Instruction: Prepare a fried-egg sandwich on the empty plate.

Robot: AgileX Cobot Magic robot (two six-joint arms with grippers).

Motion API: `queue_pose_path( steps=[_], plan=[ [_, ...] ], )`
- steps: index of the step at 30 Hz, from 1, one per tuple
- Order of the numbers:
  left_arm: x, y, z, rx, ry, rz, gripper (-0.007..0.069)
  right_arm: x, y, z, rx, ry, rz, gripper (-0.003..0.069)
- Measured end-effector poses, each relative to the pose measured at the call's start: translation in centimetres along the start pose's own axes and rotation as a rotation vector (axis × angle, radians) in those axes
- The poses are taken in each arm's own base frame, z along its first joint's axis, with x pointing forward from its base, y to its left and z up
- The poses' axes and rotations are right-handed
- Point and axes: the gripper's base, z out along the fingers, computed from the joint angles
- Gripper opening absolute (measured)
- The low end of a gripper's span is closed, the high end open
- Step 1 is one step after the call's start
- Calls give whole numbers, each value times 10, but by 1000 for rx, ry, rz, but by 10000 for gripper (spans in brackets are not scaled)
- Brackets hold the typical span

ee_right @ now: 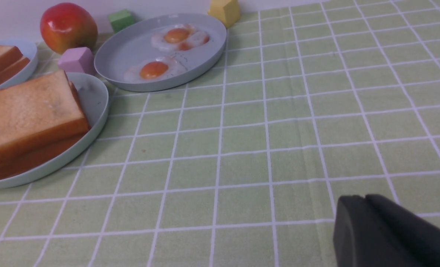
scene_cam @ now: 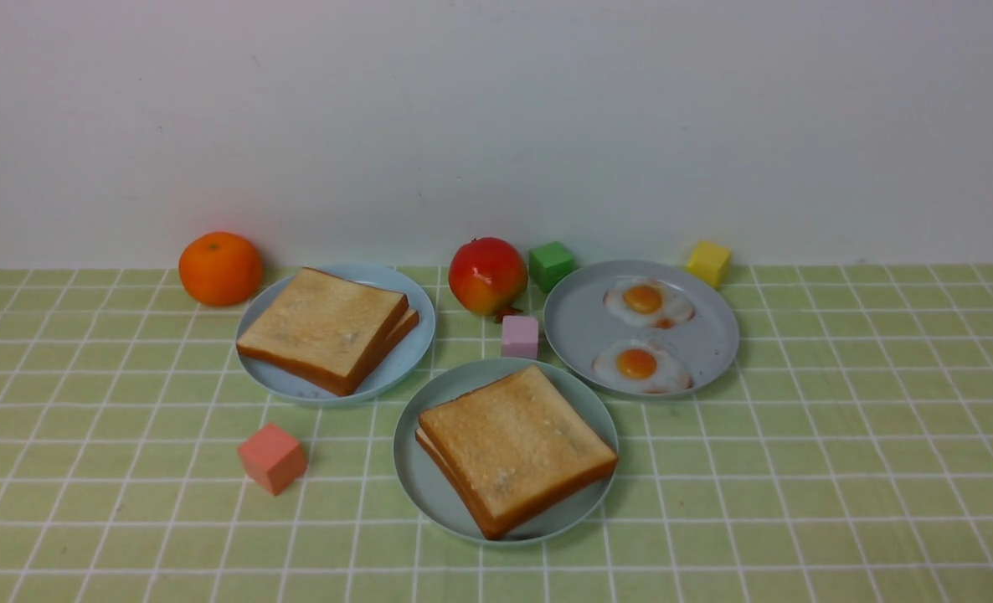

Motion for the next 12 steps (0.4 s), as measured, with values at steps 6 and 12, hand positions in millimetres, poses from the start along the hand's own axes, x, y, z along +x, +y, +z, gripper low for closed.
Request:
queue_pose_path(
  steps=[6,12],
  plan=[
    [0,0,0,0,0,0,17,0,0,0,0,0,0,49],
    [0,0,0,0,0,0,20,0,0,0,0,0,0,55]
  ],
)
